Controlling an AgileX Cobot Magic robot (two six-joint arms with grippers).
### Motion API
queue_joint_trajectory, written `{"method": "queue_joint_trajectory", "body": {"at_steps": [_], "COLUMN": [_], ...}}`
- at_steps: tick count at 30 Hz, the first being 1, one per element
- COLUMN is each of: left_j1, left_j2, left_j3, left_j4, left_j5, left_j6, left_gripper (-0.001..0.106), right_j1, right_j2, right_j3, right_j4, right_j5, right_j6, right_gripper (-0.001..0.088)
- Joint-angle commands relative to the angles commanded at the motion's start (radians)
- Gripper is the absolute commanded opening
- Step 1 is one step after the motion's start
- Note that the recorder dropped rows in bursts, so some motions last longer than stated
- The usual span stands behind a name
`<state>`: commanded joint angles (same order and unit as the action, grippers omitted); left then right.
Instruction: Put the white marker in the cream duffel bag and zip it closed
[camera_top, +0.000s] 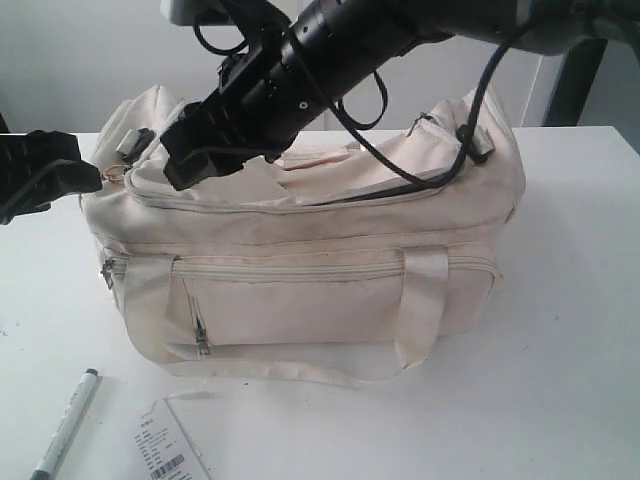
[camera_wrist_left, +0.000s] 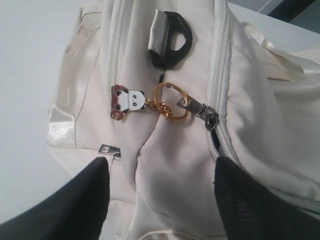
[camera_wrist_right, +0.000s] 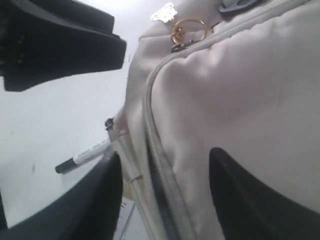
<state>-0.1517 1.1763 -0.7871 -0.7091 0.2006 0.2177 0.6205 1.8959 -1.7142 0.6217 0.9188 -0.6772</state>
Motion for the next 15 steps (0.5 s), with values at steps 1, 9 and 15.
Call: {"method": "queue_joint_trajectory", "body": {"at_steps": [1, 9, 15], "left_j1": [0.0, 0.0, 0.0], "left_j2": [0.0, 0.0, 0.0], "left_j3": [0.0, 0.0, 0.0], "left_j4": [0.0, -0.008, -0.008], "left_j5": [0.0, -0.007, -0.012], "left_j6": [0.0, 0.0, 0.006], "left_gripper": [0.064, 0.064, 0.064], "right_j1": [0.0, 0.0, 0.0], "right_j2": [0.005, 0.052, 0.07], "right_j3": [-0.002, -0.008, -0.008], "right_j4": [-0.019, -0.039, -0.062], "right_j5": [-0.003, -0.052, -0.082], "right_j6": [0.0, -0.027, -0.066], "right_gripper": [0.0503, 0.0492, 0.0413]}}
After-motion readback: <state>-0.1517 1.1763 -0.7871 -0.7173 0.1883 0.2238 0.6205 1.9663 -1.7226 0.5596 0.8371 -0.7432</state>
